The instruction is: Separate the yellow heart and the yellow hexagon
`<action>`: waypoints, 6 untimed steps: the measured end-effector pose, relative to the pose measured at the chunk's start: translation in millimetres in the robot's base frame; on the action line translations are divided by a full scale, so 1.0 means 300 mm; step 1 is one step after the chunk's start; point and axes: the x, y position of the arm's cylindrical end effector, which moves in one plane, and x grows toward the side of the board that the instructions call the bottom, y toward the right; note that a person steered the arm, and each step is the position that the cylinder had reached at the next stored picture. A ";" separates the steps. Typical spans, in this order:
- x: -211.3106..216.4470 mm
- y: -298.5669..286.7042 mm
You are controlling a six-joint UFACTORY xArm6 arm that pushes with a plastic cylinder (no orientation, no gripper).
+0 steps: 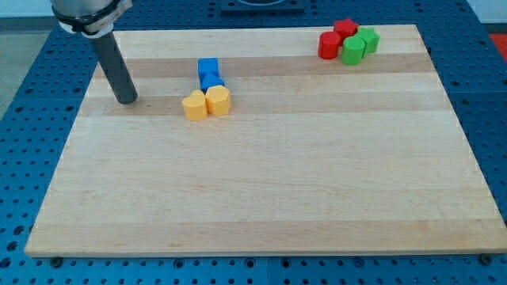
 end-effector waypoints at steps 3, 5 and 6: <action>0.070 -0.015; 0.129 0.215; 0.114 0.389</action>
